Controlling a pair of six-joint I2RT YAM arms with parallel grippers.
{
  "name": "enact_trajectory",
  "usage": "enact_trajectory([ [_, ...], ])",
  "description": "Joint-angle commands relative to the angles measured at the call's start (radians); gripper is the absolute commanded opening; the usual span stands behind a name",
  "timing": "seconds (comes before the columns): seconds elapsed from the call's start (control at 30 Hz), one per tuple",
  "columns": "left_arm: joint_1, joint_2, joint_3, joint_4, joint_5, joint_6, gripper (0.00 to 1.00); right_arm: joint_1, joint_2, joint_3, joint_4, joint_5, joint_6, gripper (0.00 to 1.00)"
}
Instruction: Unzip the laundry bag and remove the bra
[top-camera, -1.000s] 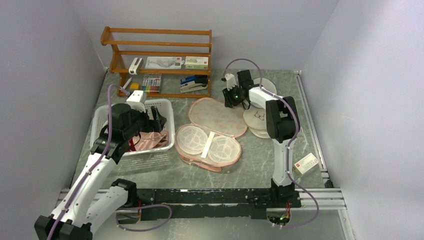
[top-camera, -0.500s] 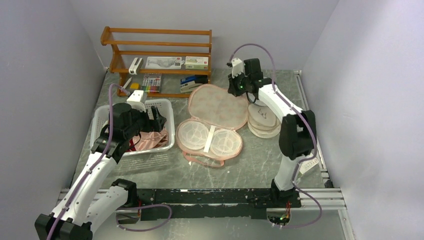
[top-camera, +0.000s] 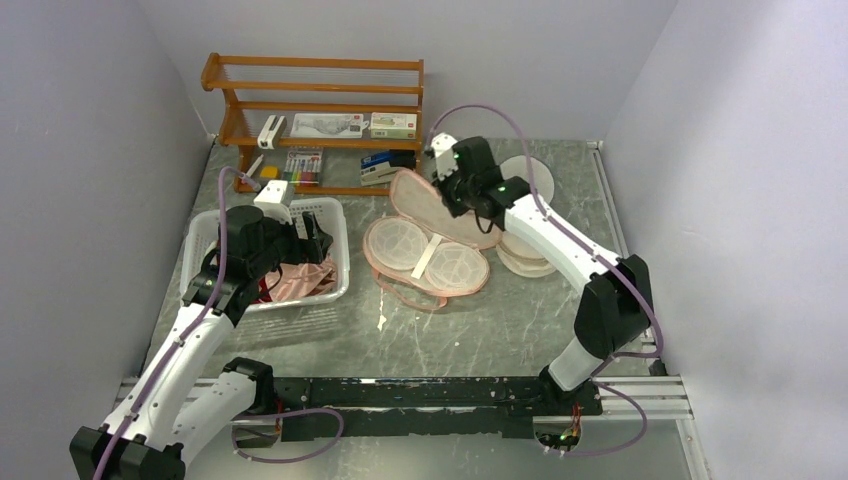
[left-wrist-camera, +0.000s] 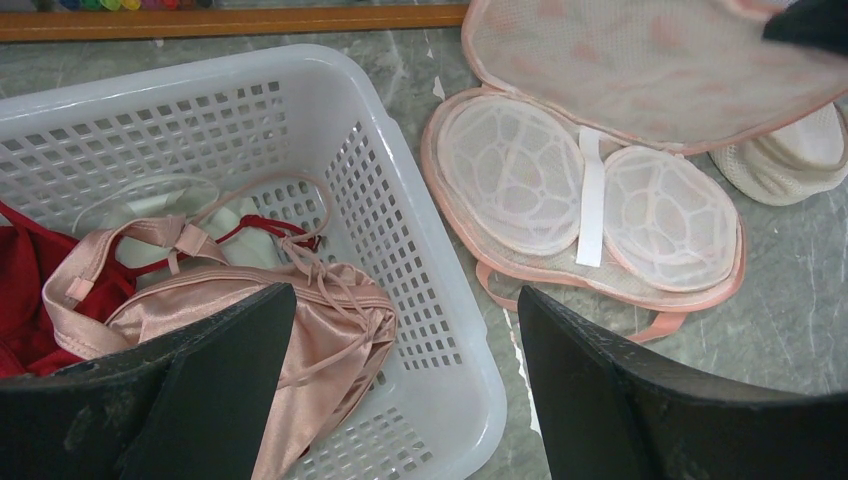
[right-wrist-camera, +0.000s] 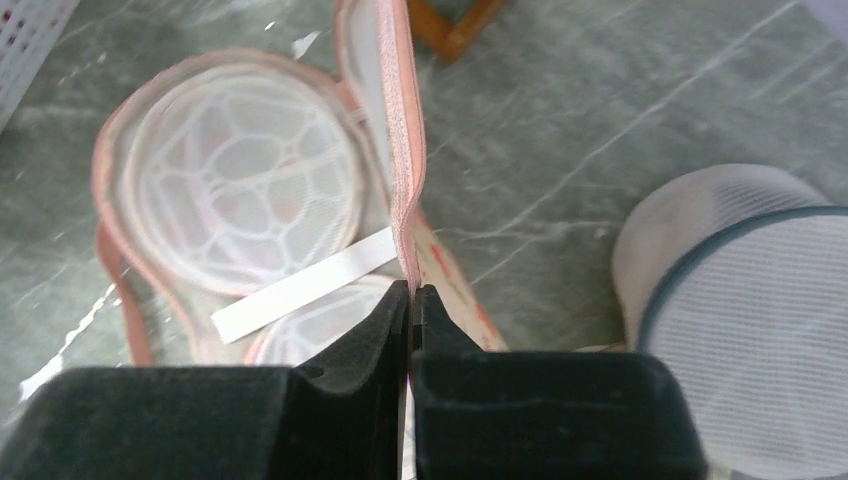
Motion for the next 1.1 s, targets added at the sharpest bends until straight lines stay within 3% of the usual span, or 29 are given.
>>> enact_trajectory([
  [0.0, 0.009, 0.002, -0.005, 0.032, -0.013, 0.001, 0.93, 0.089, -0.010, -0.027, -0.084, 0.041, 0.059, 0.00],
  [0.3, 0.008, -0.008, -0.008, 0.030, -0.013, -0.001, 0.93, 0.254, -0.032, -0.159, -0.085, -0.023, 0.204, 0.00],
  [0.47, 0.008, 0.012, -0.007, 0.036, 0.005, -0.004, 0.93, 0.290, -0.064, -0.297, 0.051, -0.125, 0.312, 0.00],
  [0.57, 0.008, 0.014, -0.011, 0.042, 0.012, -0.006, 0.93, 0.290, -0.080, -0.377, 0.190, -0.198, 0.375, 0.05],
  [0.67, 0.008, 0.005, -0.014, 0.044, 0.020, -0.012, 0.94, 0.289, -0.085, -0.440, 0.259, -0.221, 0.421, 0.20],
  [0.8, 0.008, -0.004, 0.010, 0.038, 0.055, -0.052, 0.98, 0.285, -0.125, -0.425, 0.264, -0.223, 0.444, 0.53],
  [0.87, 0.008, 0.010, 0.099, -0.037, 0.047, -0.146, 1.00, 0.277, -0.172, -0.426, 0.252, -0.189, 0.449, 0.66],
  [0.97, 0.008, 0.041, 0.225, -0.122, 0.065, -0.266, 1.00, 0.247, -0.254, -0.438, 0.245, -0.165, 0.453, 0.79],
  [1.07, 0.008, 0.064, 0.365, -0.172, 0.062, -0.367, 1.00, 0.205, -0.321, -0.435, 0.198, -0.170, 0.450, 0.85],
])
